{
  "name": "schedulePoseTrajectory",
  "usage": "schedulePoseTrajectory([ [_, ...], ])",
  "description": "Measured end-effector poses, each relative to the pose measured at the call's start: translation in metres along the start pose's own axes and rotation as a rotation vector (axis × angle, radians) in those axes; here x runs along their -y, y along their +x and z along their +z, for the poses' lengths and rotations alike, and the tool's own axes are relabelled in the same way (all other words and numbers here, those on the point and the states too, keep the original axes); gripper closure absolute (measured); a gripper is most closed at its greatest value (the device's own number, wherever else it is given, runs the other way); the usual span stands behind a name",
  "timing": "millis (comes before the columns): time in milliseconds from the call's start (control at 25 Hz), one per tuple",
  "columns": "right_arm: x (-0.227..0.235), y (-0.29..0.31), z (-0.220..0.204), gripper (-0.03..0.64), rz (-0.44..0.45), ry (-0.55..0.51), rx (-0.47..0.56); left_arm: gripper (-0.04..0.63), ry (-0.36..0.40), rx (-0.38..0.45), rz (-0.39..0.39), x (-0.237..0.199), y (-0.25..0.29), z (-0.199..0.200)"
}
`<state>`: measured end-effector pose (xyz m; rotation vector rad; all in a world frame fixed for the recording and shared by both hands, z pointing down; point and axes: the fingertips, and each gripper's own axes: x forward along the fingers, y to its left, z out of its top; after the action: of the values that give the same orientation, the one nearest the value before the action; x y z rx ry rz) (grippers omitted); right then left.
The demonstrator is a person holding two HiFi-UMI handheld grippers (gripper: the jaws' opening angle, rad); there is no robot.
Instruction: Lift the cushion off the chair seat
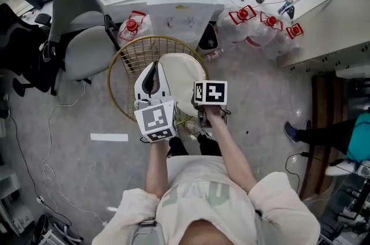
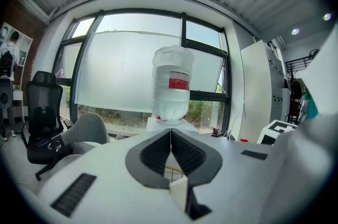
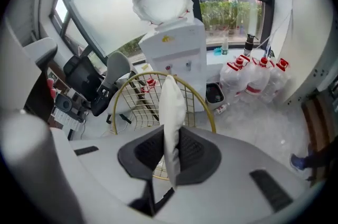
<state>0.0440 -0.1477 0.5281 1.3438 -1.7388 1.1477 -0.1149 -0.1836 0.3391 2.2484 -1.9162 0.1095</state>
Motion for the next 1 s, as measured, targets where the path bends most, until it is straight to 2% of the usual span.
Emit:
schedulePoseTrajectory([
  [280,-0.025,-0.077,0.06,0.565,0.06,-0.072,0.21,0.581,0.048,0.096,0.003,0.014,-0.007,0.06],
  [440,-0.05,-0.124,0.095,0.565,0.1,-0.155,0.347,0.581,0.03,0.149,0.002,0.019,-0.019,0.09],
  [720,-0.099,-0.22,0.147,0.565,0.239,-0.201,0.638,0.581,0.111,0.285,0.094,0.007,-0.063,0.164],
  [1000,-0.15,-0.324,0.161,0.565,0.366,-0.313,0.964,0.581,0.152,0.376,0.178,0.006,-0.121,0.215],
])
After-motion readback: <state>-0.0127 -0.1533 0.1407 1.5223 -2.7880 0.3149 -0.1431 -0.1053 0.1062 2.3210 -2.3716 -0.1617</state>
